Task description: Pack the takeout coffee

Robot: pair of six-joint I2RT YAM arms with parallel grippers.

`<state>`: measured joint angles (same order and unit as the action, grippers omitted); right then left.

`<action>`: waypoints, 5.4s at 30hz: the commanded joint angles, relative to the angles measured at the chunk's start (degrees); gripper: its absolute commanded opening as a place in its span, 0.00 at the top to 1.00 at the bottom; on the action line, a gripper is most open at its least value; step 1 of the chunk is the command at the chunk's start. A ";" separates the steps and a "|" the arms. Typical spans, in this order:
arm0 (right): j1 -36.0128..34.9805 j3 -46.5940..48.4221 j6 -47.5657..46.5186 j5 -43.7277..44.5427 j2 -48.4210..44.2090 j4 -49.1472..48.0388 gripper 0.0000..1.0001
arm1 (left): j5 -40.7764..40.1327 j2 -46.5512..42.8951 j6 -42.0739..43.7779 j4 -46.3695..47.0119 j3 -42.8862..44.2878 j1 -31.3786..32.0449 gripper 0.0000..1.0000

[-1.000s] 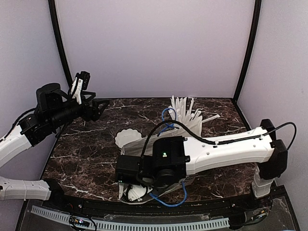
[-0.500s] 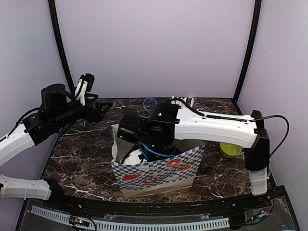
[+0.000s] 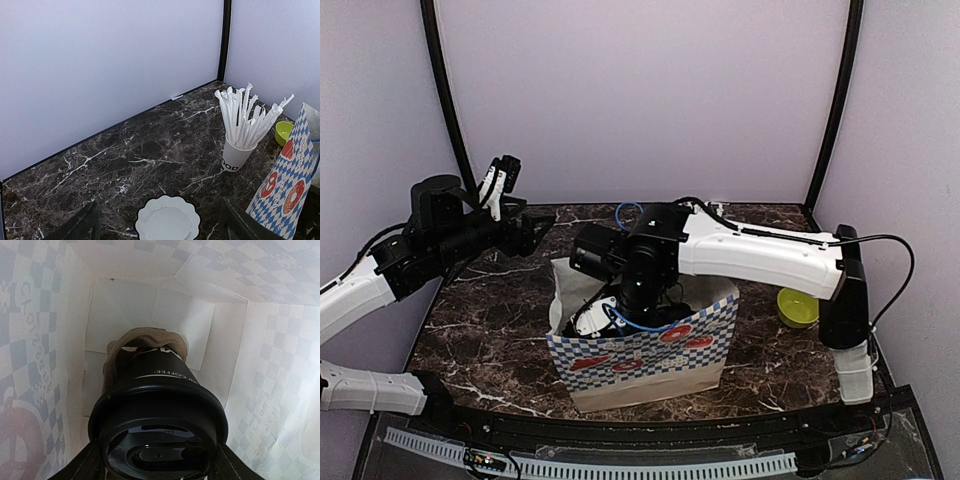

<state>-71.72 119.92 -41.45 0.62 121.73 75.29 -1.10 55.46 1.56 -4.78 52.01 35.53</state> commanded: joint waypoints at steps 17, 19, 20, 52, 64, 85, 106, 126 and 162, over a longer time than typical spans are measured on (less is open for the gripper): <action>-0.47 -4.07 0.98 -4.44 4.67 6.06 0.62 | -0.27 -1.12 0.94 1.17 -0.68 0.14 0.17; -0.54 -3.10 1.31 -3.00 3.71 6.04 0.54 | -0.34 -1.07 1.04 1.17 -0.72 0.15 0.17; -0.72 -2.52 1.63 -2.59 3.23 6.09 0.47 | -0.32 -0.95 1.06 1.17 -0.69 0.15 0.17; -4.12 4.86 4.10 7.99 -7.02 5.86 0.01 | 20.36 -1.65 2.92 -6.79 7.42 0.24 0.14; -3.51 7.09 0.74 11.73 -14.17 4.71 0.01 | 34.85 6.95 0.01 -28.83 21.96 1.01 0.17; 16.18 5.96 -0.47 10.52 -32.11 4.77 0.07 | 25.95 27.40 8.54 -37.02 35.70 10.88 0.81; 26.62 1.18 1.45 13.16 -34.40 2.39 0.10 | 23.11 21.22 8.47 -35.60 34.81 25.20 1.00; 30.01 -3.82 2.26 14.01 -35.23 1.53 0.09 | 8.13 22.50 4.08 -34.77 32.00 43.95 1.00; 61.89 -31.91 3.27 -28.48 -35.33 -12.29 0.25 | 7.19 24.27 13.50 -32.17 32.47 18.63 1.00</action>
<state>-10.70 95.13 -41.12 -18.98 90.08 73.84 5.04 79.83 13.93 -39.27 85.25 55.79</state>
